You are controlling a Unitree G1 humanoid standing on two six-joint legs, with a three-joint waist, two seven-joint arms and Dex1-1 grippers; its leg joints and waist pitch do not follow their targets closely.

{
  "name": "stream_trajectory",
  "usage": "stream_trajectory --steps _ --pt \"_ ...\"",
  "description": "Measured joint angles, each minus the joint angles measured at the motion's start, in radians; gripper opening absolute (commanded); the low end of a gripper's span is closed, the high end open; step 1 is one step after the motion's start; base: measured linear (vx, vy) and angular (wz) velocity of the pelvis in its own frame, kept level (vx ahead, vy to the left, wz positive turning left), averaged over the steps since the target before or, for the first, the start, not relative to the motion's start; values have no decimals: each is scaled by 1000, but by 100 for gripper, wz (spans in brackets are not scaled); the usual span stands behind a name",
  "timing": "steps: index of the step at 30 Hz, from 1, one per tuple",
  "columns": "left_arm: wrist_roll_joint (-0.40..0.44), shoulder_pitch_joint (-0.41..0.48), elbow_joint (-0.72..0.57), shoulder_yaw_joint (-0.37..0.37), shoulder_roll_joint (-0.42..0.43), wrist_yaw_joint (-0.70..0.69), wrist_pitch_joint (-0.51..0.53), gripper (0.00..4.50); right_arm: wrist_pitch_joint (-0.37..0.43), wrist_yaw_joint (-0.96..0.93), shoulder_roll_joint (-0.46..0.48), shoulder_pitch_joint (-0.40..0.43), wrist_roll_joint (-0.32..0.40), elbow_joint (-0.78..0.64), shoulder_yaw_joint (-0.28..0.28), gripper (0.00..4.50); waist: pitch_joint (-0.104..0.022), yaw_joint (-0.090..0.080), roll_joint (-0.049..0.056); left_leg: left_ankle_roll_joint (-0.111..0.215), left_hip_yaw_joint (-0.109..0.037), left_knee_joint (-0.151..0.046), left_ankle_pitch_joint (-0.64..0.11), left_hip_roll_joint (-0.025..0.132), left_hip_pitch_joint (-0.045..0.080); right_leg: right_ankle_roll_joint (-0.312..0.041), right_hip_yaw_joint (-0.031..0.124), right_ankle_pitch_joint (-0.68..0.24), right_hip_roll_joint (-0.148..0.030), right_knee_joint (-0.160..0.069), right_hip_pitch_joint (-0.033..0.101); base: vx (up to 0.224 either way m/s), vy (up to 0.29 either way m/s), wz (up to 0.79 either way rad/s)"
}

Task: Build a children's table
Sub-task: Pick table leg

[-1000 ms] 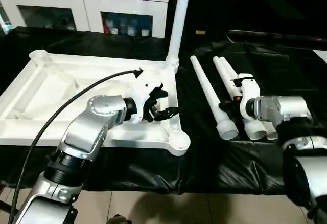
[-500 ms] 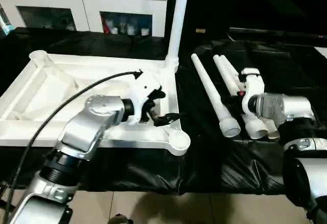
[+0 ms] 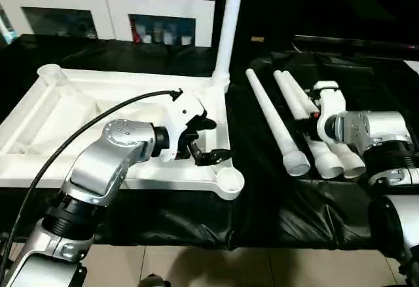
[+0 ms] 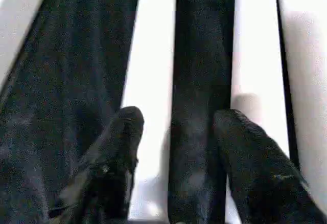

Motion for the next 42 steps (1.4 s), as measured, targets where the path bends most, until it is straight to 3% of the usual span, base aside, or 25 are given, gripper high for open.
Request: stream_trajectory --steps 6,19,28,32,36,40,42 --pt "-3 13 -14 0 19 -1 20 450 -1 14 3 0 -1 43 8 337 0 2 0 0 0 0 0 0 0 0 0 0 0 0 0 0 0 0" --pt "0 20 -21 -26 27 2 27 450 -11 90 48 -26 13 198 1 337 0 3 0 0 0 0 0 0 0 0 0 0 0 0 0 0 0 0" --pt "0 21 -21 -26 30 11 28 450 -54 68 49 -40 2 267 4 269 -1 3 -2 0 0 0 0 0 0 0 0 0 0 0 0 0 0 0" --pt "0 21 -21 -26 29 15 27 450 -58 67 45 -45 7 282 -14 233 -1 3 -2 0 0 0 0 0 0 2 0 -1 0 0 0 0 0 0" --pt "3 21 -18 -21 -7 57 7 450 -74 63 41 -30 50 279 -72 202 -1 6 -3 0 0 0 0 0 -1 1 0 0 0 0 0 0 0 0" --pt "3 32 -7 -11 -46 99 -22 450 -72 49 44 30 103 189 -131 192 0 8 -2 0 0 0 0 0 -1 0 0 0 0 0 0 0 0 0" --pt "3 33 16 5 -67 120 -36 450 -75 16 61 86 138 97 -184 191 1 8 4 0 0 0 0 0 -1 0 0 0 0 -1 0 0 0 0"
